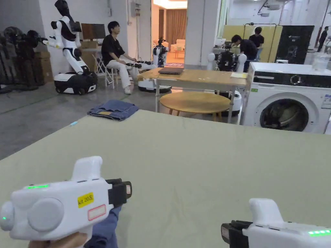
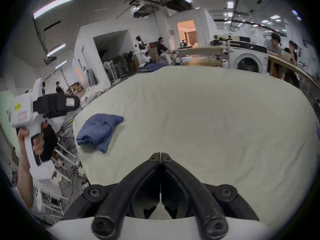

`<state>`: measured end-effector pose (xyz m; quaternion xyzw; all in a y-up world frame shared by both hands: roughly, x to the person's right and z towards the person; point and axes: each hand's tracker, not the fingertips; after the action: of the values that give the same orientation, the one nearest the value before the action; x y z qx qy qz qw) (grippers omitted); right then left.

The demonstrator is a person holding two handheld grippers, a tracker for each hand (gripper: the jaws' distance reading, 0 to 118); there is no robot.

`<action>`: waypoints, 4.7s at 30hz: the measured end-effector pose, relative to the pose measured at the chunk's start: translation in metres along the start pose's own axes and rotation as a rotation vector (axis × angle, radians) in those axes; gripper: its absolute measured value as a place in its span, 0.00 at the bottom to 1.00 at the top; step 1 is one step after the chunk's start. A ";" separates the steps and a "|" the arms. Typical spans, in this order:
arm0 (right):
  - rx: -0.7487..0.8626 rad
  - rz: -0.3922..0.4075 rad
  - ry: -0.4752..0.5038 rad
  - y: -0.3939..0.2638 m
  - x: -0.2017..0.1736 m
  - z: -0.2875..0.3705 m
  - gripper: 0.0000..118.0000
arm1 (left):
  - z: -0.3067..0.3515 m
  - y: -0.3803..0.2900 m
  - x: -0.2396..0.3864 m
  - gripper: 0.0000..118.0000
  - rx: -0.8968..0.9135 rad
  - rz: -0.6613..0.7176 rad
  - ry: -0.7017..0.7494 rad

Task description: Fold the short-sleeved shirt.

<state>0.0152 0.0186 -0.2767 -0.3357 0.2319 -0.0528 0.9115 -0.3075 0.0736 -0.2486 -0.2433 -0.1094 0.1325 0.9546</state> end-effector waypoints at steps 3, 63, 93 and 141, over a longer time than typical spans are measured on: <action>0.043 -0.007 -0.079 -0.011 0.022 0.037 0.00 | -0.032 -0.021 0.065 0.00 -0.024 -0.061 -0.034; 0.676 0.102 -0.577 -0.059 0.058 0.191 0.00 | 0.001 -0.073 0.224 0.00 0.417 -0.307 0.075; 0.688 0.129 -0.578 -0.059 0.050 0.190 0.00 | 0.005 -0.076 0.221 0.00 0.428 -0.315 0.053; 0.737 0.078 -0.636 -0.060 0.046 0.191 1.00 | 0.014 -0.080 0.215 0.90 0.507 -0.303 0.077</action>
<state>0.1473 0.0732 -0.1286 0.0191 -0.0795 0.0080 0.9966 -0.0932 0.0776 -0.1656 0.0173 -0.0715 0.0025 0.9973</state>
